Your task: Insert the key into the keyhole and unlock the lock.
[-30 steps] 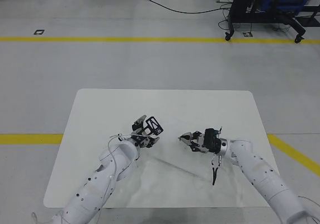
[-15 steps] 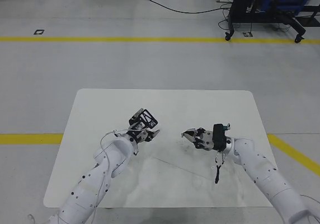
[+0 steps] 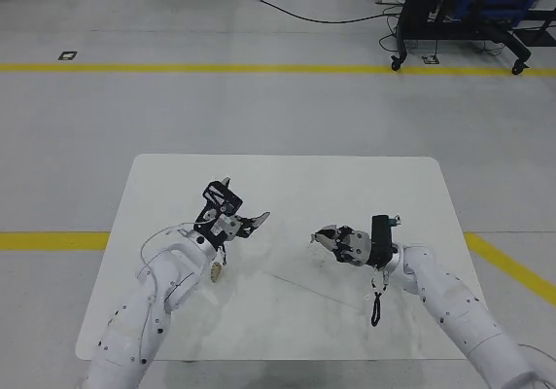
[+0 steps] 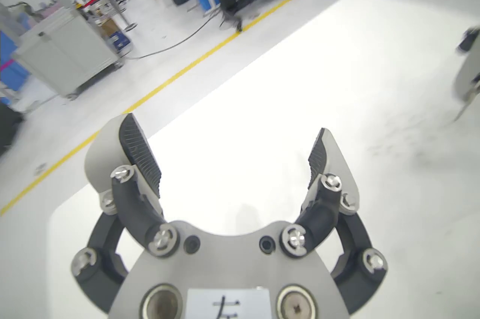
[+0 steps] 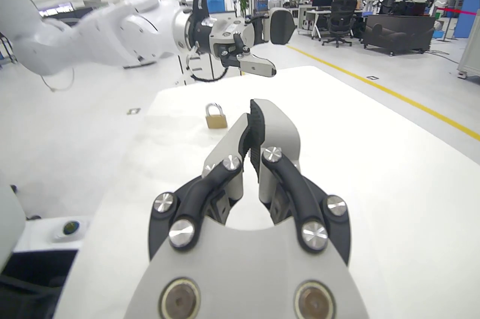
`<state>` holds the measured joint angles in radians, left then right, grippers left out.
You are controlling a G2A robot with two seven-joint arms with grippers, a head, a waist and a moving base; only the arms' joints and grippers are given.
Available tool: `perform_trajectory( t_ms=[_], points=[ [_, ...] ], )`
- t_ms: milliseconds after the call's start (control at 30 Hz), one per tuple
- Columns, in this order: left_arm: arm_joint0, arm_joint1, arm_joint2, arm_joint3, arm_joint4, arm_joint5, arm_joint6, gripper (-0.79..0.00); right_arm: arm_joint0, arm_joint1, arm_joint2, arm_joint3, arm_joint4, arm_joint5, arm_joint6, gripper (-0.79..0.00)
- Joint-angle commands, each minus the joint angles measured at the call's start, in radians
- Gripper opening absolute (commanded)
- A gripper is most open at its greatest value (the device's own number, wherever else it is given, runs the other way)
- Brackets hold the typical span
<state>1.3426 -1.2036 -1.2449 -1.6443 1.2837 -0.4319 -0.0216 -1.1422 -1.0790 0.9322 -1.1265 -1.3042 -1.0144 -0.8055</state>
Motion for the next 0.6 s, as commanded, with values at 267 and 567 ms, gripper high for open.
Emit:
perform_trajectory(
  t_ms=[267, 567],
  points=[
    [-0.029, 0.015, -0.07, 0.172, -0.508, -0.42, -0.009, 0.0, 0.018, 0.029, -0.07, 0.01, 0.202, 0.002, 0.031, -0.785],
    [-0.044, -0.001, 0.022, 0.139, -0.684, -0.43, -0.026, 0.0, -0.004, 0.022, -0.105, -0.035, 0.309, 0.002, 0.075, -0.785]
  ],
)
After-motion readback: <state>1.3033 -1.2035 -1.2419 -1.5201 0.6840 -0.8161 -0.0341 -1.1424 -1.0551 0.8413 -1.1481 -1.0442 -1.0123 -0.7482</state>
